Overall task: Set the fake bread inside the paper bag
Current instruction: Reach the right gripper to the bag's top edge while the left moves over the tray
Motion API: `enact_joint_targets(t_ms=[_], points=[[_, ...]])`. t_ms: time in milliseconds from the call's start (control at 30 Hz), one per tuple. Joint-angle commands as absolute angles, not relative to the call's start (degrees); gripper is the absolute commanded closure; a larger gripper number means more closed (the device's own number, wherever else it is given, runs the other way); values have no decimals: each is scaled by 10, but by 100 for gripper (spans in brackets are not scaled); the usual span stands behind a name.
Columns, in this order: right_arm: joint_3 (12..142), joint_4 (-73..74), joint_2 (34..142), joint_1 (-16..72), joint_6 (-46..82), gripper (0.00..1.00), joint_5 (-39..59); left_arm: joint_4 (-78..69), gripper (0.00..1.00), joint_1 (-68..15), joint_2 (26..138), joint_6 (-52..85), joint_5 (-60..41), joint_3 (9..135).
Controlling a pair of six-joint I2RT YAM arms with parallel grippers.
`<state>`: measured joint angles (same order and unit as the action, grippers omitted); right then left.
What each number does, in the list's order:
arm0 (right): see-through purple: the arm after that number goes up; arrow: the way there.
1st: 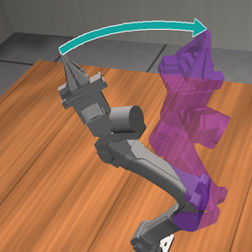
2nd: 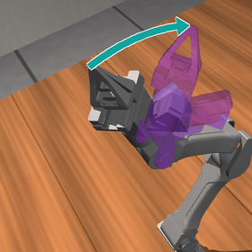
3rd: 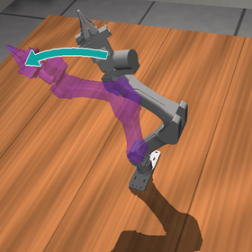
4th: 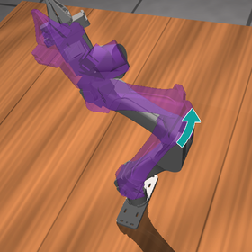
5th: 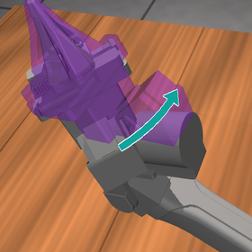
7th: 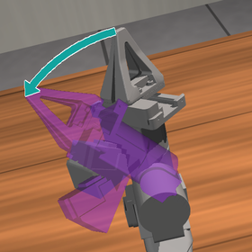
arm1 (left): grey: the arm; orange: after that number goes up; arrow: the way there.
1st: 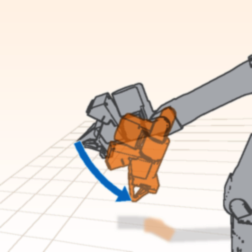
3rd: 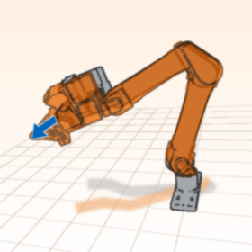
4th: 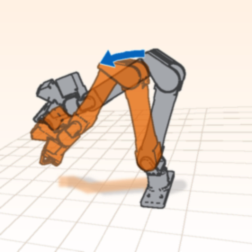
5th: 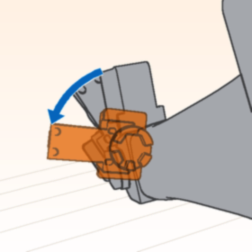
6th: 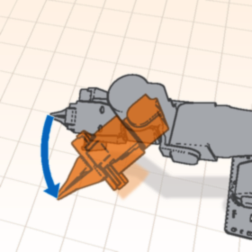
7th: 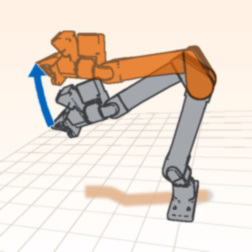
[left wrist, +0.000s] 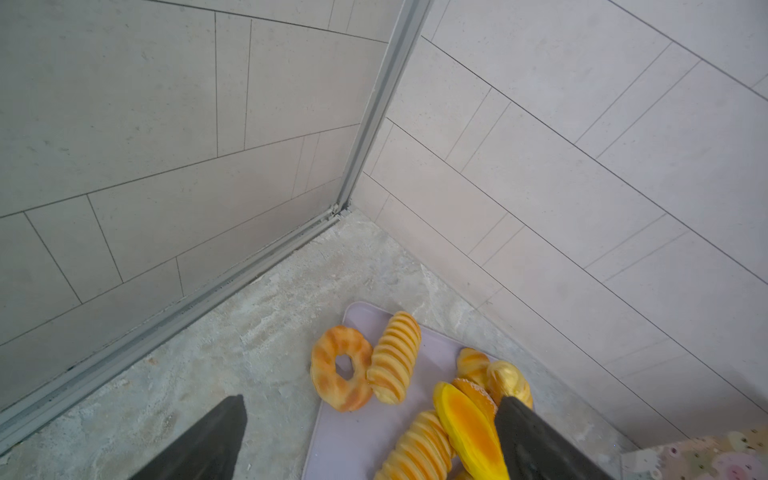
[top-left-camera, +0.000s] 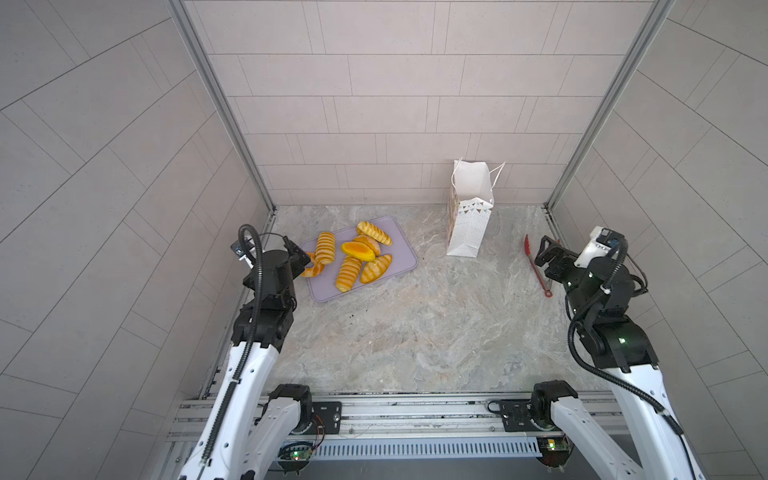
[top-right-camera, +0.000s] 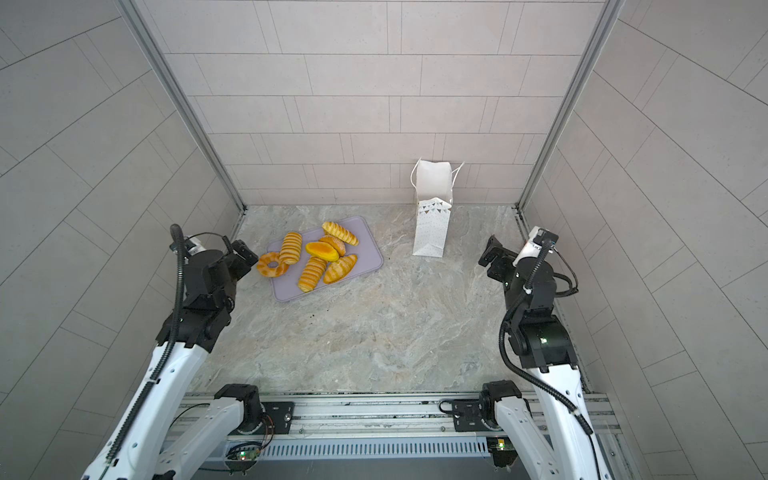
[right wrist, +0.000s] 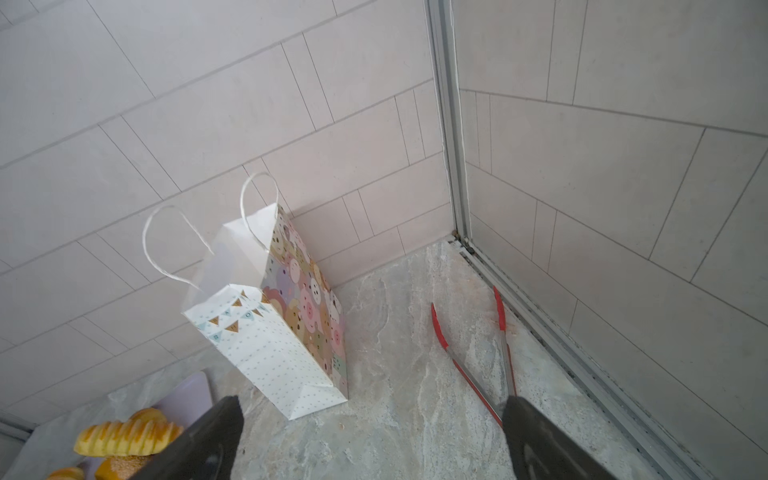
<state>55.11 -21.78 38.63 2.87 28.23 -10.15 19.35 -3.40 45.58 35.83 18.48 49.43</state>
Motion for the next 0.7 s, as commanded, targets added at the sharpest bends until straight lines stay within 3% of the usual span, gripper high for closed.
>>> enact_joint_targets(t_ms=[0,67,267,467,667], points=[[601,-246,402,26,306,6,-69,285,0,-34,457,370,84,542],[636,-268,424,26,308,15,-64,331,0,-35,475,357,27,567],[810,-402,580,27,265,24,4,383,1,-53,520,350,-136,583],[910,-417,717,33,257,29,54,410,4,-177,556,335,-85,612],[1023,-431,844,60,234,25,29,411,7,-257,614,335,-65,649]])
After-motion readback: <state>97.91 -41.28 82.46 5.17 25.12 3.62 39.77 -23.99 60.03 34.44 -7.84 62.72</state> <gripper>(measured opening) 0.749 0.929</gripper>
